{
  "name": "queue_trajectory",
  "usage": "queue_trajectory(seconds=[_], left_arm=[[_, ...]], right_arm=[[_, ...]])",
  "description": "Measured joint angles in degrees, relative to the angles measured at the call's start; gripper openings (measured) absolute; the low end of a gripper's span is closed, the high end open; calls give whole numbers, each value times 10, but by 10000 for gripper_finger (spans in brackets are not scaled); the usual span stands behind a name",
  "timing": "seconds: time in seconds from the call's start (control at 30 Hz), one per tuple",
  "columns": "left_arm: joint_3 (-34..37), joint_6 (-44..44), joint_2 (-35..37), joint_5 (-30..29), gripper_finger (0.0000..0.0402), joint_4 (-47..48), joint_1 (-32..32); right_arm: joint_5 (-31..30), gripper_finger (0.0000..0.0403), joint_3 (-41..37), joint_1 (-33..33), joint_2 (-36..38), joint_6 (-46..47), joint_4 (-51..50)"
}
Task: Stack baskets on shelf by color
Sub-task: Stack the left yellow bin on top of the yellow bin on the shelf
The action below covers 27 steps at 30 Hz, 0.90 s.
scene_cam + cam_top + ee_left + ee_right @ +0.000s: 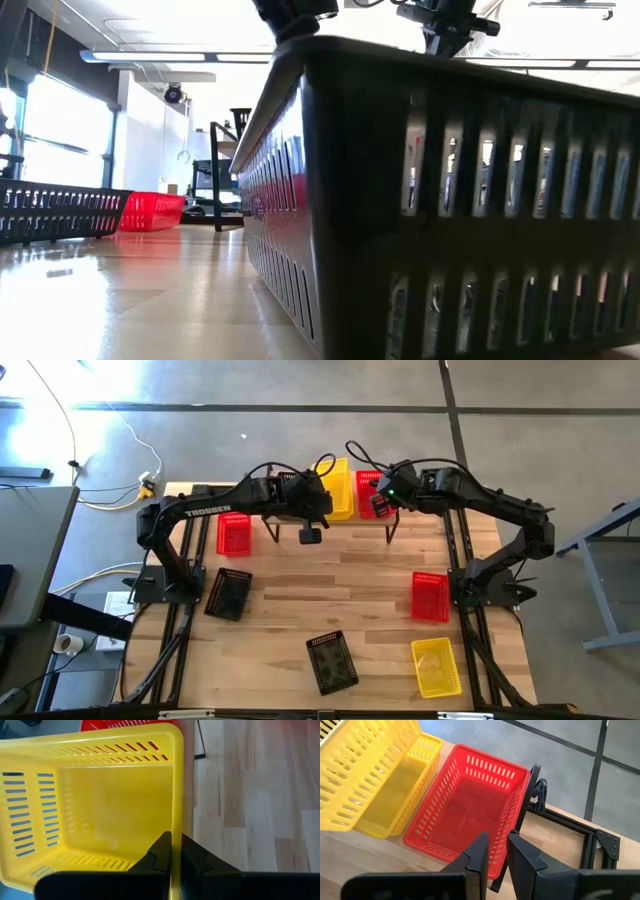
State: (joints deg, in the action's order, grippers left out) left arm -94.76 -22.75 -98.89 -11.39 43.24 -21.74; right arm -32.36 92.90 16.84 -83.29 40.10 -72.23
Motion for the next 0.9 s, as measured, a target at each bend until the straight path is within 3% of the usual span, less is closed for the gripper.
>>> queue_trajectory(seconds=[0.2, 0.63, 0.9], left_arm=[[0, 15, 0, -27, 15, 0, 1], [0, 15, 0, -14, 17, -2, 1], [0, 15, 0, -15, 48, -2, 1]], right_arm=[[11, 55, 0, 0, 0, 0, 0], [10, 55, 0, 0, 0, 0, 0], [10, 55, 0, 0, 0, 0, 0]])
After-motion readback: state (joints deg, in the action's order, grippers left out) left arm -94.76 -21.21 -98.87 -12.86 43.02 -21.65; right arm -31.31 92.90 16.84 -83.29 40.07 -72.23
